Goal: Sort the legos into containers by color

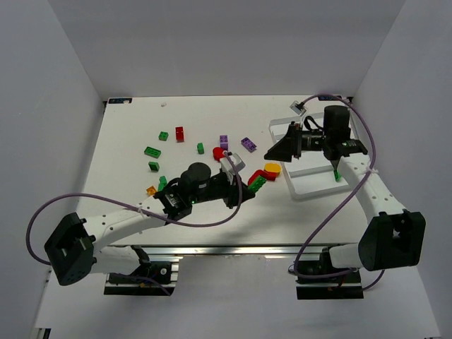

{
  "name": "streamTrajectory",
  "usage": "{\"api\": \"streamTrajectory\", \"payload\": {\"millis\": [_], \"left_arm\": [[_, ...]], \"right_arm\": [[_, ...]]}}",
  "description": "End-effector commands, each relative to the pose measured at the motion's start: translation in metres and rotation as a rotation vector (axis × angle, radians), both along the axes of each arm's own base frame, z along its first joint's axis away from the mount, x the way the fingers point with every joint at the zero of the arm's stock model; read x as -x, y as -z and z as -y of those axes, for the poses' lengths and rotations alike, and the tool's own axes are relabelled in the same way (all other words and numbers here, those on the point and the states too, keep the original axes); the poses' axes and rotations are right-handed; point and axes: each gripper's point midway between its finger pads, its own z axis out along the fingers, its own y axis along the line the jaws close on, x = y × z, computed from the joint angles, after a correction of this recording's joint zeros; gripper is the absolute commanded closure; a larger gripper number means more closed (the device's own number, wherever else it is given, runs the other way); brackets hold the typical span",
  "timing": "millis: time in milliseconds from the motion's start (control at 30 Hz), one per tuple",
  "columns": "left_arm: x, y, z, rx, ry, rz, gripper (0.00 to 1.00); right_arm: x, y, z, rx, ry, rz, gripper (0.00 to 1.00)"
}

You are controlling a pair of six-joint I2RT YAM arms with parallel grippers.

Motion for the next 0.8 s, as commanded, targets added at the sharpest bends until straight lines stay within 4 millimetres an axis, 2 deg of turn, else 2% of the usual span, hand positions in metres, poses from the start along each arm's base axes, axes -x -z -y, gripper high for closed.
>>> {"api": "streamTrajectory", "payload": {"millis": [0,67,233,500,767], "left_arm": [[-0.023,0.054,-0.043,-0.384,-0.140,0.207,1.00],[-0.035,0.057,-0.053,-0.451,-0.202,0.284,1.00],[-0.040,0.062,-0.059,-0.532,-0.238,0.392,1.00],[-0.039,0.057,-0.053,-0.518,-0.243,0.425,1.00],[-0.037,0.053,-0.043,-0.497,-0.230,0.423,1.00]], "right_arm": [[0.000,-0.013,-0.014,0.019,0.116,-0.199,0.25],[0.002,-0.003,-0.018,0.047,0.165,-0.261,0.24],[0.001,0.013,-0.021,0.117,0.257,-0.321,0.22],[0.011,0.049,-0.030,0.205,0.238,-0.329,0.22],[0.019,0.055,-0.050,0.217,0.163,-0.312,0.23]]}}
